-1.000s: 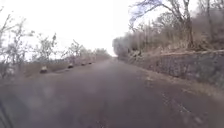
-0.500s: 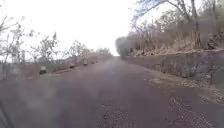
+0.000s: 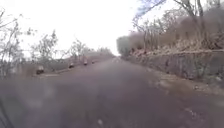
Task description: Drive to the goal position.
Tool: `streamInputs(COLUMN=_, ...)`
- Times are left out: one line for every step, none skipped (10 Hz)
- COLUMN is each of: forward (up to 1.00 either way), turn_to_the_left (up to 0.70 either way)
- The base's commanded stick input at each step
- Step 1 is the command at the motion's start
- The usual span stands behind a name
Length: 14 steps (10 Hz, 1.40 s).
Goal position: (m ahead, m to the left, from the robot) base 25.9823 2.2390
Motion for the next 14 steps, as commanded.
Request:
streamInputs(forward=0.70, turn_to_the_left=0.02)
streamInputs(forward=0.70, turn_to_the_left=0.02)
streamInputs(forward=0.70, turn_to_the_left=0.02)
streamInputs(forward=0.70, turn_to_the_left=0.02)
streamInputs(forward=0.70, turn_to_the_left=0.02)
streamInputs(forward=0.70, turn_to_the_left=0.01)
streamInputs(forward=0.70, turn_to_the_left=0.00)
streamInputs(forward=0.70, turn_to_the_left=0.00)
streamInputs(forward=0.70, turn_to_the_left=0.00)
streamInputs(forward=0.70, turn_to_the_left=0.00)
streamInputs(forward=0.70, turn_to_the_left=0.00)
streamInputs(forward=0.70, turn_to_the_left=0.00)
streamInputs(forward=0.70, turn_to_the_left=0.00)
streamInputs(forward=0.70, turn_to_the_left=0.00)
